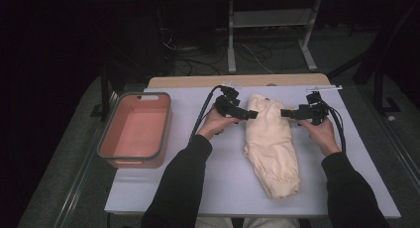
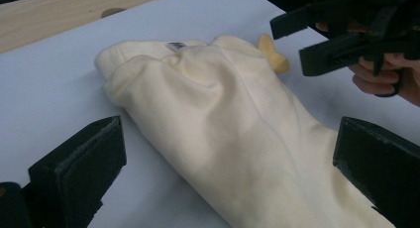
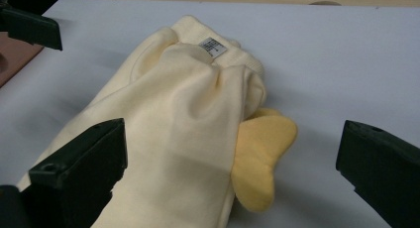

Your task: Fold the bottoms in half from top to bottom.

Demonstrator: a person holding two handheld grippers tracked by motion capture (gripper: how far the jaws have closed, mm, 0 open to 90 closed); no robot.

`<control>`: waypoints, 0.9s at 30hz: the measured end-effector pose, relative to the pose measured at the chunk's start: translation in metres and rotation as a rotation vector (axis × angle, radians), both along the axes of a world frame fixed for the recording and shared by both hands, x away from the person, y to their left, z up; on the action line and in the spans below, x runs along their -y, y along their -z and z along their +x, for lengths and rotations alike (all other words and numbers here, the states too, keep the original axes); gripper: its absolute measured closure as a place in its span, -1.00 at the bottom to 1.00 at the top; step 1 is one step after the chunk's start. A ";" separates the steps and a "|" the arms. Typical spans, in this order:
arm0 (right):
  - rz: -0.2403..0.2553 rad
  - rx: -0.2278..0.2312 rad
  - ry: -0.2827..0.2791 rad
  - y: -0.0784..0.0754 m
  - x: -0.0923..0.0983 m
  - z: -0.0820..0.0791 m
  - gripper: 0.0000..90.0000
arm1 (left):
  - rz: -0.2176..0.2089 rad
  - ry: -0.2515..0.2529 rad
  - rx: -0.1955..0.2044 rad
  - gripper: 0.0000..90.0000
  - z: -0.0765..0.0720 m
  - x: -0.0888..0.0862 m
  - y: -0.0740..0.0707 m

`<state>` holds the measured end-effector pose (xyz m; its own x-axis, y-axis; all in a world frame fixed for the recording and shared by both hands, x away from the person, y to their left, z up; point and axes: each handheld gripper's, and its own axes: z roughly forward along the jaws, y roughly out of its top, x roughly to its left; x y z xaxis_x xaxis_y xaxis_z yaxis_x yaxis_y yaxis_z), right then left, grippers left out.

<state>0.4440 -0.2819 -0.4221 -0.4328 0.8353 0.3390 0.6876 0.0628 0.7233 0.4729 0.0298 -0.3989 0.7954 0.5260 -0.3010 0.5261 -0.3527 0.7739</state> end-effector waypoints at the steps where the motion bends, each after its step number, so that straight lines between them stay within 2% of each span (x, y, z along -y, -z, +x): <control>1: 0.002 -0.001 0.001 0.000 0.000 0.000 -1.00 | -0.006 -0.007 -0.007 -1.00 0.002 -0.001 0.002; 10: 0.021 -0.016 0.026 0.007 0.001 0.005 -1.00 | -0.042 -0.049 -0.040 -1.00 0.009 -0.002 0.013; 20: -0.007 -0.056 0.034 0.013 0.000 0.010 -0.88 | -0.029 -0.076 -0.092 -1.00 0.014 0.003 0.029; 27: 0.015 -0.091 0.063 0.020 0.007 0.014 -0.75 | -0.025 -0.093 -0.102 -1.00 0.015 0.007 0.037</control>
